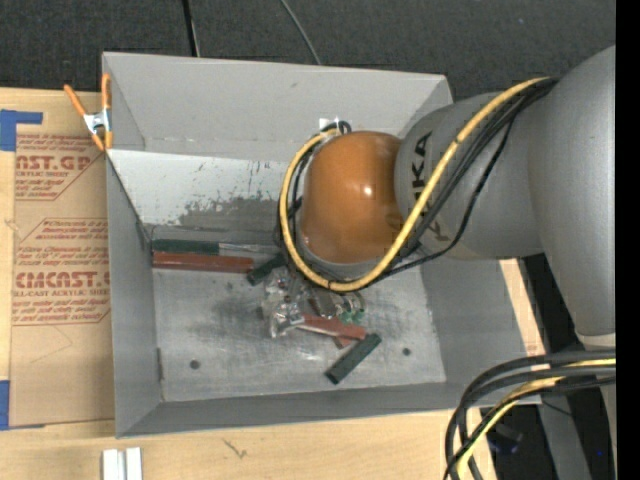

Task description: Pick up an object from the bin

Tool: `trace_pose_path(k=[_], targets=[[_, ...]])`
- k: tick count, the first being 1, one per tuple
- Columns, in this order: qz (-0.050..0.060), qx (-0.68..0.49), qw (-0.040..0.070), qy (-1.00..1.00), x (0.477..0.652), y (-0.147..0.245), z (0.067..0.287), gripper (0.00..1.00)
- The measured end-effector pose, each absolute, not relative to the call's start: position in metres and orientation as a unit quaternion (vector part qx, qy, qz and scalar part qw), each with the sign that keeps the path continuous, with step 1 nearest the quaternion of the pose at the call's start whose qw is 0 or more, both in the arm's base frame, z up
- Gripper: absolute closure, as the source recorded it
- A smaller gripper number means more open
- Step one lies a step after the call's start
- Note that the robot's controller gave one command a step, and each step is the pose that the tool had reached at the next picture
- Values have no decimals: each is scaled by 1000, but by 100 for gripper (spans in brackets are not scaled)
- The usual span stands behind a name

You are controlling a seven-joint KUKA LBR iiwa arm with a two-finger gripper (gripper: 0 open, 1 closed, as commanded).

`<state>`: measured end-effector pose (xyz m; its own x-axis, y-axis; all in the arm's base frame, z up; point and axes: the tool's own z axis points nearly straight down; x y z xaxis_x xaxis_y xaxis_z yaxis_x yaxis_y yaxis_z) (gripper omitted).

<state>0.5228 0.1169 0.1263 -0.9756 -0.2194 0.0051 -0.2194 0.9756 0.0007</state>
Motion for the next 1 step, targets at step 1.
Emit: trace_pose_path(k=[1], targets=[[0,143,-6,-990,548,77,110,100]])
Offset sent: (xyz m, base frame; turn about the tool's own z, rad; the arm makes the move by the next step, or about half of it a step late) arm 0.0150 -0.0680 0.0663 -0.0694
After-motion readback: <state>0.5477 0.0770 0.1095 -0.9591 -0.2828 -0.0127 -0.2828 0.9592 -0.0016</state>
